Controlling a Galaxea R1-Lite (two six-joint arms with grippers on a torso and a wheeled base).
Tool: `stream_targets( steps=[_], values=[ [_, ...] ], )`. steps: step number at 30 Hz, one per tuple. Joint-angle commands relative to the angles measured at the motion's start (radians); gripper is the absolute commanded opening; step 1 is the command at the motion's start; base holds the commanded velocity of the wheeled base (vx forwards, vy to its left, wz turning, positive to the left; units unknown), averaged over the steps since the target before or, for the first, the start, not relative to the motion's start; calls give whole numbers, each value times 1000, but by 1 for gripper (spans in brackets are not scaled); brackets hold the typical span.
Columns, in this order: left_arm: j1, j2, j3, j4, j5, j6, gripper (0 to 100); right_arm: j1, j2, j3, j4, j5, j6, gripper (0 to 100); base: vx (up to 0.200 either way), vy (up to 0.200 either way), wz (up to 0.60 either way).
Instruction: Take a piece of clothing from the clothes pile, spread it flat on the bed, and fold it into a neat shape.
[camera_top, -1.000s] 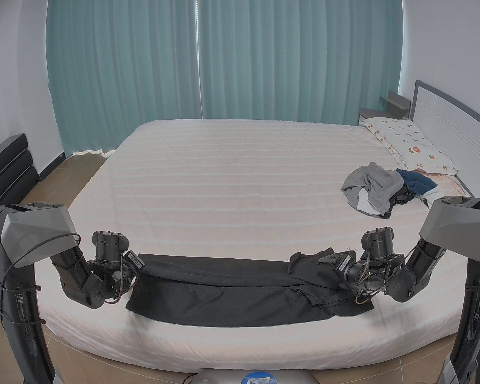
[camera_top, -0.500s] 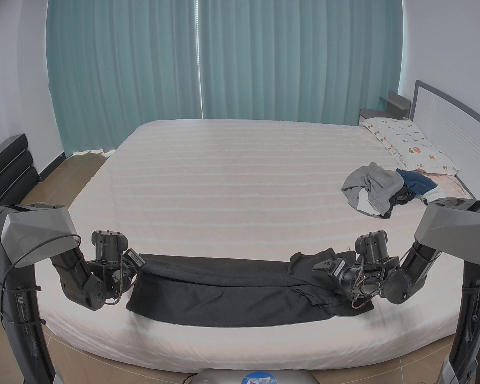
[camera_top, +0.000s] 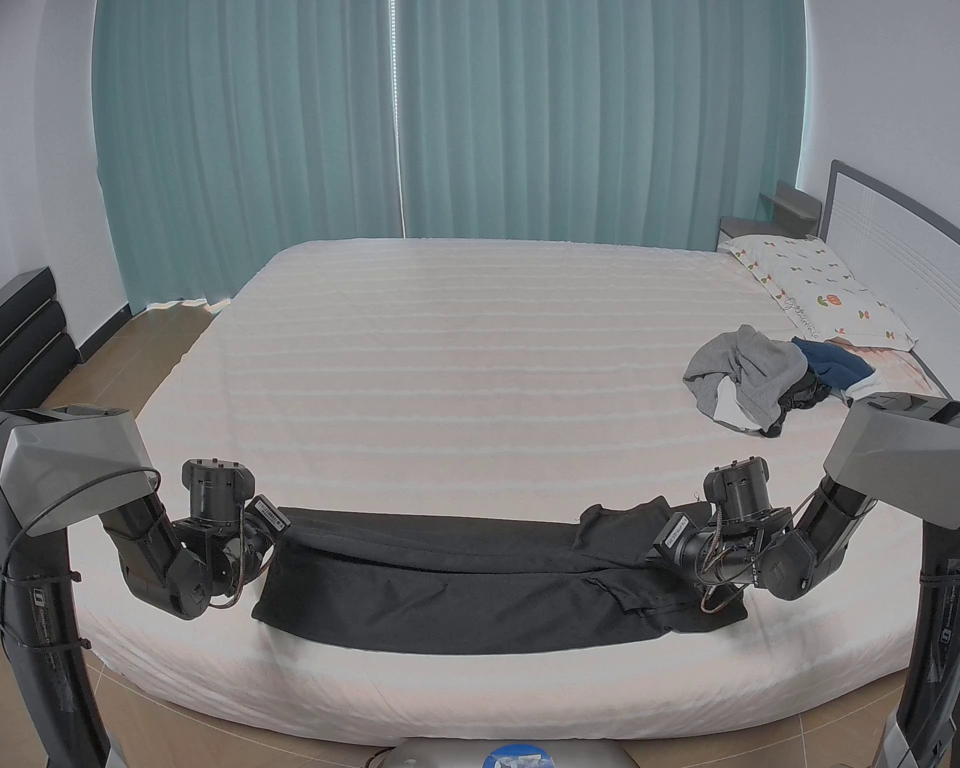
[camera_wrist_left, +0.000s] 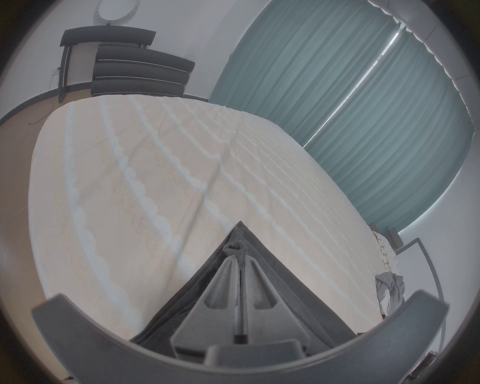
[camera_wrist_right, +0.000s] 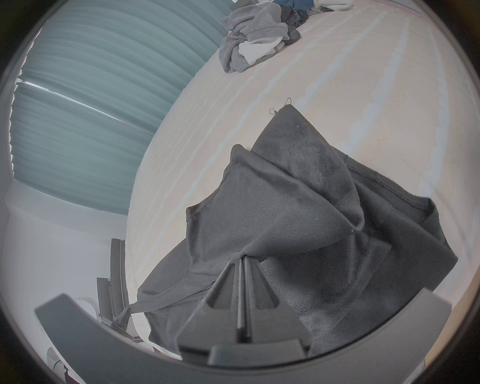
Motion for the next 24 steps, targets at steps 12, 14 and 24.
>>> stream_targets(
  steps=[12,14,24],
  values=[
    [0,-4,-31,-11,5,-5,0,-30,0,-73,-32,-70,29,0,0,0,0],
    [0,1,-54,-22,7,-13,0,-33,-3,-88,-72,-87,69,0,0,0,0],
    [2,25,-50,-258,22,-91,0,-38,37,30,-477,-119,40,0,0,0,0]
  ],
)
